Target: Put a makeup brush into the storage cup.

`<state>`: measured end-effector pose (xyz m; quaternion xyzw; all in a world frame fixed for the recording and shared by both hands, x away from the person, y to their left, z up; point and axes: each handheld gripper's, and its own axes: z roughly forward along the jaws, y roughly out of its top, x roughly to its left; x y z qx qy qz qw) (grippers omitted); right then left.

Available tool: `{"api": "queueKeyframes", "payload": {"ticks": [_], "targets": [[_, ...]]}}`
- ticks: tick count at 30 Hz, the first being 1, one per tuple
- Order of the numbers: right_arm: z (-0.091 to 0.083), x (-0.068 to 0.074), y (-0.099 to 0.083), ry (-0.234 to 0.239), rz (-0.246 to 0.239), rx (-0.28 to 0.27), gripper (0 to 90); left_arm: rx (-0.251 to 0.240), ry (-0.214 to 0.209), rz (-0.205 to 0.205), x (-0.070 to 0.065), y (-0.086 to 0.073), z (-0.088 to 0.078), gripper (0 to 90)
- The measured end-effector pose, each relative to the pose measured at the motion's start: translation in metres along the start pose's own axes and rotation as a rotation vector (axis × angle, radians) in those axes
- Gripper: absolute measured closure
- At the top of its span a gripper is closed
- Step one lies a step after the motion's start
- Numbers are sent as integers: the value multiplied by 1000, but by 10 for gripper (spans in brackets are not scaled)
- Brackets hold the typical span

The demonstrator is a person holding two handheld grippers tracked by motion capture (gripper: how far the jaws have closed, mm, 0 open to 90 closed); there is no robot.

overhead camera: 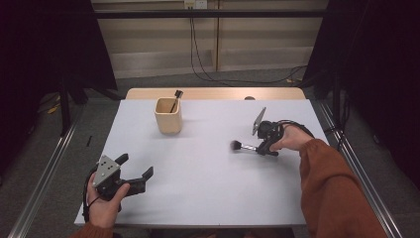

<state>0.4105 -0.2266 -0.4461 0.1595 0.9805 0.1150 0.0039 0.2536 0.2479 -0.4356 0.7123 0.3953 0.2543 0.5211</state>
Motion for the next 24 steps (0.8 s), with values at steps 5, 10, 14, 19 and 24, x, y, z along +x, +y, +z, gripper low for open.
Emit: {"api": "queueKeyframes", "payload": {"ticks": [5, 10, 14, 19, 24], "targets": [[-10, 1, 0, -19, 34, -46, 756, -2, 2, 2, 0, 0, 0, 36], [-14, 2, -3, -37, 53, -80, 756, -2, 1, 5, -1, 0, -1, 36], [-22, -1, -9, -78, 140, -202, 756, 0, -9, -5, -2, 0, 0, 36], [-26, -1, -15, -105, 205, -256, 757, -2, -9, -4, -2, 0, 0, 36], [-22, 5, -22, -93, 264, -327, 756, -1, -2, -6, -1, 0, -1, 36]]}}
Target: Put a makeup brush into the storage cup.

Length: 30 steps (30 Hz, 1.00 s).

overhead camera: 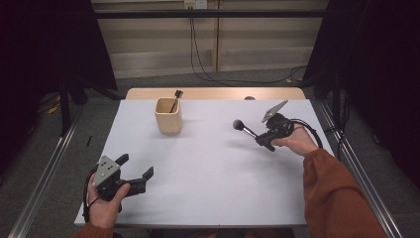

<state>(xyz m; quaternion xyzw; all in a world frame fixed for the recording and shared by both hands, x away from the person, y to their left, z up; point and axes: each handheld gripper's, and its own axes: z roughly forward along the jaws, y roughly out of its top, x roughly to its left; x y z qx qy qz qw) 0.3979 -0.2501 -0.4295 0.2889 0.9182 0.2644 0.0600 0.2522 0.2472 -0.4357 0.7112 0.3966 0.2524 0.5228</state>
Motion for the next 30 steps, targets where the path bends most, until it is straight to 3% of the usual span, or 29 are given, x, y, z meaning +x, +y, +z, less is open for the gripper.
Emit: {"api": "queueKeyframes", "payload": {"ticks": [4, 9, 14, 22, 30], "targets": [[1, 6, -8, -9, 20, -44, 756, 2, -2, 2, 0, 0, 0, 36], [-4, 11, -17, -75, 62, -171, 756, 3, -4, 4, -1, 0, 0, 37], [-7, 17, -27, -65, 105, -266, 756, 5, -2, 3, 0, 0, 1, 36], [-2, 28, -39, -21, 162, -371, 756, 2, -4, 7, -2, 1, -1, 36], [-1, 37, -43, -14, 174, -475, 756, 1, -9, -1, -2, 2, 0, 37]]}}
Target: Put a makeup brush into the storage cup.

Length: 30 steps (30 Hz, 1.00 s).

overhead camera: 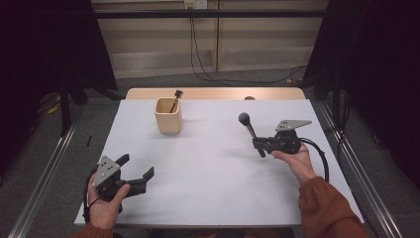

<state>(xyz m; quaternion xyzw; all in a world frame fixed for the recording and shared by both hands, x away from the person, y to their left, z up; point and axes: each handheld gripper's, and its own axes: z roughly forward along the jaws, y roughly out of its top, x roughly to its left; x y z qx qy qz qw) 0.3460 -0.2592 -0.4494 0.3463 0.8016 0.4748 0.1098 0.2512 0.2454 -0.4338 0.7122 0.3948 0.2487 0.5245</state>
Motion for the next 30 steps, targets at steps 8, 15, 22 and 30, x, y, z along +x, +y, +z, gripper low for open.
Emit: {"api": "queueKeyframes", "payload": {"ticks": [8, 15, 22, 30], "targets": [[-3, 6, -2, 16, -3, -82, 756, -7, -7, 1, -2, 2, 1, 37], [-8, 12, -2, 45, 6, -144, 756, -15, -14, 2, -5, 3, 2, 37], [-11, 22, -5, 59, -13, -176, 757, -29, -10, 0, -7, 5, 0, 37], [-8, 34, -2, 98, -30, -197, 757, -41, -30, 11, -16, 9, 2, 37]]}}
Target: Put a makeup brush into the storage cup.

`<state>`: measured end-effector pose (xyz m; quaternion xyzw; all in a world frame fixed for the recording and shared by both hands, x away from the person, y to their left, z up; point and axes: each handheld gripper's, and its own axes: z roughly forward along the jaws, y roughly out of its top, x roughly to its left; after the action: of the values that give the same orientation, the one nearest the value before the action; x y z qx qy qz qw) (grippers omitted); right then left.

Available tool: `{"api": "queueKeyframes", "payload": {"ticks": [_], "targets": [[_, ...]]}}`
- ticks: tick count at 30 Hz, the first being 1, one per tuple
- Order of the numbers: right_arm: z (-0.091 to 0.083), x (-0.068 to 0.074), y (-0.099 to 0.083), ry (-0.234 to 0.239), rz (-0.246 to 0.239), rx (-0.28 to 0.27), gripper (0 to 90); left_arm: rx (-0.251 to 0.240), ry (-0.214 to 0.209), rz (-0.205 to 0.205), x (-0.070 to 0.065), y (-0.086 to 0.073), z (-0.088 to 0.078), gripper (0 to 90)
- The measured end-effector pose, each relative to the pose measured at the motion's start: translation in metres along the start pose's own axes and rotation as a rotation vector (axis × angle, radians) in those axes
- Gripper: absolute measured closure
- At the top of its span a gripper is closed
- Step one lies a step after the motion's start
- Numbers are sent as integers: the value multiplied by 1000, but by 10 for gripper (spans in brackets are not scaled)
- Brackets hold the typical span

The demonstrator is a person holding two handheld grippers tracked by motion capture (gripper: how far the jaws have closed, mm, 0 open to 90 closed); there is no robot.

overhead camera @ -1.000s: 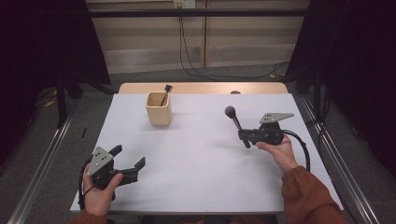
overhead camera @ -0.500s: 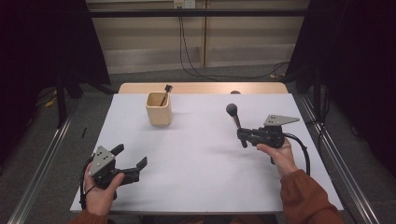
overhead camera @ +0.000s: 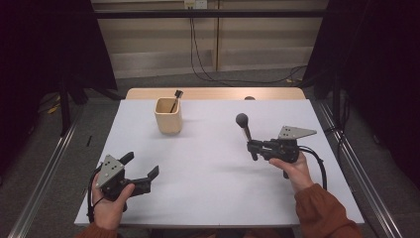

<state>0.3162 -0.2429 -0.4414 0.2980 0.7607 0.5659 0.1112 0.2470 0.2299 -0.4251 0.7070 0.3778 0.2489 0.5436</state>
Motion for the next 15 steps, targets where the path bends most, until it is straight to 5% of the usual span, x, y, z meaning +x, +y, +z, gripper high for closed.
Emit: {"api": "queueKeyframes", "payload": {"ticks": [15], "targets": [[15, 20, 5, 69, -14, -18, 757, -10, -41, 1, -16, 8, 11, 38]]}}
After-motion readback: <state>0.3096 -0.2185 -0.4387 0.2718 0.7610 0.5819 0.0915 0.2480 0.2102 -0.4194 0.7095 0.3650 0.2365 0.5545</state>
